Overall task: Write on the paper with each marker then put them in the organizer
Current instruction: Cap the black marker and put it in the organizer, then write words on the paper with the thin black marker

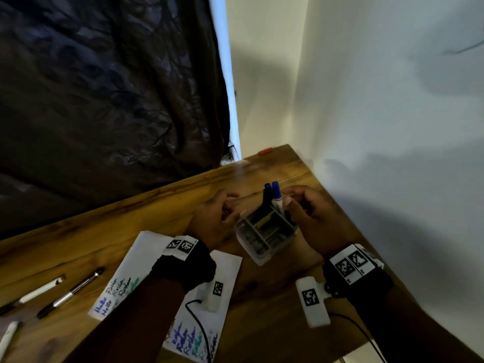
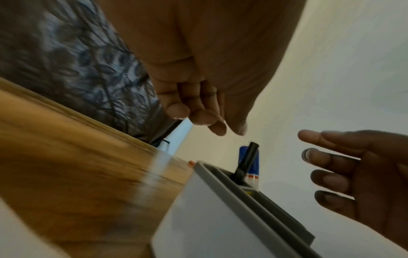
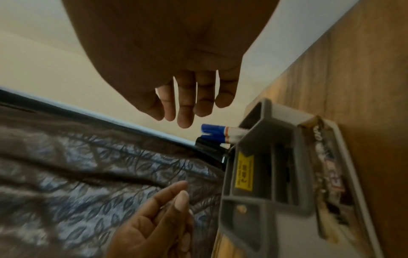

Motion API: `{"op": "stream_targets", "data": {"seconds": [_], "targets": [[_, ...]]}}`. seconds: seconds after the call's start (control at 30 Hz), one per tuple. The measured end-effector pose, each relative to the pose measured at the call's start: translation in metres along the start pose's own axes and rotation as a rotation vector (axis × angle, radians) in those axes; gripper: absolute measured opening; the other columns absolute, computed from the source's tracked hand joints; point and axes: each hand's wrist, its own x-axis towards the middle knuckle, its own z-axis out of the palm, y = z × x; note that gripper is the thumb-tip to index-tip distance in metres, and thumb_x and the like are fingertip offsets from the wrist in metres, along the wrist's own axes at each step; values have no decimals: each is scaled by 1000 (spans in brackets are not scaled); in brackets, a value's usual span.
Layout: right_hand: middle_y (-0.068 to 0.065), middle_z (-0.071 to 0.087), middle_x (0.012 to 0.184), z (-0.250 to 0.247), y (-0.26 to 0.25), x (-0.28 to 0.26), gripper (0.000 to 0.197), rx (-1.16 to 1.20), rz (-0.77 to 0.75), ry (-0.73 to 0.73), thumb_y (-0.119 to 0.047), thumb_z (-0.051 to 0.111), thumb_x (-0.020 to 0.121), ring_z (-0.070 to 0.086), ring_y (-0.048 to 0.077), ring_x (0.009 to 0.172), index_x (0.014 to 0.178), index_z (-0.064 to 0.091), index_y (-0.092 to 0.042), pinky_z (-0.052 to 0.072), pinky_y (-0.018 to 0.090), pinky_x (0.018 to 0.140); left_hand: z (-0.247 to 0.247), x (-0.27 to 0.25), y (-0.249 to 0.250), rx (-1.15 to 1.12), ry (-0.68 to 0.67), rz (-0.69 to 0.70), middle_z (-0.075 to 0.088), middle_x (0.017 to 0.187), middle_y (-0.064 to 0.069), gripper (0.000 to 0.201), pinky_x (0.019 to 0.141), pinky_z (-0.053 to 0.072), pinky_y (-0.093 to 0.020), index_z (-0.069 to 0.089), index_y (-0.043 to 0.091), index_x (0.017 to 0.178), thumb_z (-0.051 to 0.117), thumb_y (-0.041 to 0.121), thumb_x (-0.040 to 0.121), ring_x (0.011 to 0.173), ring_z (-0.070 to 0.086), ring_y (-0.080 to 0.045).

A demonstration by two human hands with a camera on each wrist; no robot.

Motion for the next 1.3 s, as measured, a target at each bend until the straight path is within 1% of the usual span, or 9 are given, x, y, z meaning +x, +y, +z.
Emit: {"op": "stream_targets", "data": {"seconds": [0.1,0.23,0.37,0.57,0.67,0.83,0.97,1.17,1.3], "targets": [[-2,70,90,25,-12,-1,17,6,-43,-54,-32,56,97,69,7,80,113,61,-29,60,33,72,-18,-38,-26,-7,71,-53,64,84,10,28,66,52,-22,57,31,114,59,46,91,75,61,-3],[-7,69,78,84,-41,-5,12,-52,-196,-202,-24,60,96,67,5,72,106,65,-28,52,17,65,-49,-105,-77,36,146,-208,68,79,12,17,66,44,-12,56,36,110,58,39,94,72,59,3],[-13,68,78,164,-66,-16,12,-204,-375,-406,-23,64,94,63,1,74,97,67,-33,45,8,64,-89,-183,-129,-16,233,-373,70,75,8,17,67,47,-21,60,34,110,60,30,93,71,64,-2],[-17,62,87,308,-93,-41,10,-338,-570,-777,-26,60,94,57,-3,74,99,68,-27,45,15,64,-146,-292,-190,33,379,-581,71,78,2,22,60,53,-34,62,28,110,60,18,91,64,64,-10],[-10,64,105,379,-91,-44,16,-487,-664,-854,-27,60,92,57,7,98,106,66,-28,52,32,83,-159,-325,-216,36,446,-638,70,79,0,14,63,54,-37,62,23,103,60,24,90,65,63,-16],[-2,46,145,455,-82,-43,42,-956,-689,-820,-28,60,94,30,26,140,135,51,-28,31,44,110,-170,-359,-245,-74,503,-666,70,79,6,21,68,58,-38,60,35,110,60,27,90,74,69,-13],[0,48,138,474,-70,-39,28,-1058,-607,-786,-29,58,94,29,27,139,122,59,-25,28,41,107,-181,-370,-250,-10,468,-626,66,76,14,29,57,43,-9,60,36,109,64,16,89,68,62,4],[-5,65,113,457,-88,-48,16,-913,-635,-739,-32,54,97,54,20,113,112,58,-29,34,41,104,-194,-358,-243,-34,470,-514,67,89,12,32,64,46,-14,57,40,111,65,18,90,72,61,4],[-9,63,109,421,-115,-67,27,-645,-660,-800,-33,61,95,52,4,89,121,63,-29,34,7,67,-203,-333,-228,59,371,-404,50,128,6,47,89,48,-28,46,43,130,62,40,85,111,53,-13]]}}
